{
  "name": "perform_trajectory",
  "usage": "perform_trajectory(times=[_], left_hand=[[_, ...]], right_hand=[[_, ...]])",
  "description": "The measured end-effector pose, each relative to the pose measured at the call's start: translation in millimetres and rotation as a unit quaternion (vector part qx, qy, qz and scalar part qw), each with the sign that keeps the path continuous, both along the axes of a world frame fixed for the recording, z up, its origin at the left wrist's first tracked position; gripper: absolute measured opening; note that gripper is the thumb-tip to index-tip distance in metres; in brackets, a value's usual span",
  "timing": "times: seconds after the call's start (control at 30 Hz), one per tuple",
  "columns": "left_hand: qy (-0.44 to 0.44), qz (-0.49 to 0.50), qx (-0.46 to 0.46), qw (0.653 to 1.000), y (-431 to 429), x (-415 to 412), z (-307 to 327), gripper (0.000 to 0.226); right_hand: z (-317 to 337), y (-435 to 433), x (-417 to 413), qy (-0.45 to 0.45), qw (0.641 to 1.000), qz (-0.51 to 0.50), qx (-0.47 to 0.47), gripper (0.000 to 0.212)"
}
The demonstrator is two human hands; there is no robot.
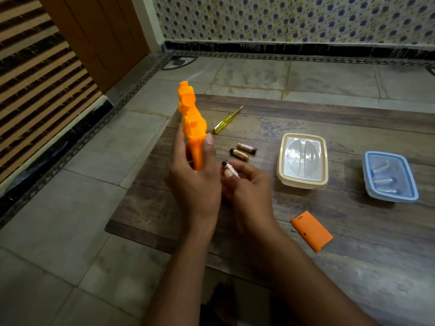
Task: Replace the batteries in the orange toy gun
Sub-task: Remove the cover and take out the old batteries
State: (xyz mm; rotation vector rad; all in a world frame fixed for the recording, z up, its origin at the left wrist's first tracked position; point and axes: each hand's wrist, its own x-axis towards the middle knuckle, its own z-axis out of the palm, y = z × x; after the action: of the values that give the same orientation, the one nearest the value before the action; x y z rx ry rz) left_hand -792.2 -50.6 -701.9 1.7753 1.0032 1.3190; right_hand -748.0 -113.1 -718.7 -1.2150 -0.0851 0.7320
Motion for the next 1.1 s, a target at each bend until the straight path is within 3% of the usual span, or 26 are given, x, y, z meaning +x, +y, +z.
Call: perform_trajectory(times=[0.03, 0.1, 0.13, 0.2, 0.37, 0.5, 0.57, 0.7, 0.83, 0.93, 1.1], left_hand=[[-0.03, 0.011, -0.022, 0.999, -1, -1, 1, 0.047], [-0.079, 0.035, -0.06, 0.994, 0, -1, 1, 0.043], [-0.105, 0.045, -0.08, 0.99, 1, -1, 0, 0.042], [-0.153, 0.076, -0.123, 0.978, 8, -2, -4, 0.039], [-0.194, 0.132, -0.224, 0.946, 24, -5, -15, 0.042], [-0.245, 0.09, -0.318, 0.912, 33, -9, -23, 0.023], [-0.247, 0.072, -0.348, 0.902, 34, -11, -27, 0.025], [-0.143, 0.084, -0.36, 0.918, 31, -11, -27, 0.014], [-0.019, 0.109, -0.343, 0.933, 19, -6, -24, 0.022], [0.027, 0.106, -0.311, 0.944, 9, -3, -18, 0.035], [0.09, 0.102, -0.299, 0.945, -2, 0, -17, 0.04]], right_hand=[[-2, -1, 4, -0.123, 0.991, -0.01, -0.045, 0.026], [-7, 0, 12, -0.356, 0.925, -0.013, -0.13, 0.034], [-9, 1, 17, -0.442, 0.881, 0.0, -0.169, 0.038], [-16, 2, 24, -0.528, 0.814, 0.041, -0.238, 0.045], [-26, 5, 27, -0.574, 0.762, 0.075, -0.291, 0.026], [-28, 11, 28, -0.584, 0.738, 0.094, -0.325, 0.023], [-27, 11, 27, -0.588, 0.729, 0.088, -0.339, 0.025], [-25, 8, 27, -0.606, 0.711, 0.065, -0.352, 0.007], [-25, 6, 29, -0.631, 0.681, 0.04, -0.37, 0.009], [-25, 7, 33, -0.642, 0.662, 0.039, -0.384, 0.015], [-37, 11, 37, -0.638, 0.662, 0.044, -0.391, 0.014]])
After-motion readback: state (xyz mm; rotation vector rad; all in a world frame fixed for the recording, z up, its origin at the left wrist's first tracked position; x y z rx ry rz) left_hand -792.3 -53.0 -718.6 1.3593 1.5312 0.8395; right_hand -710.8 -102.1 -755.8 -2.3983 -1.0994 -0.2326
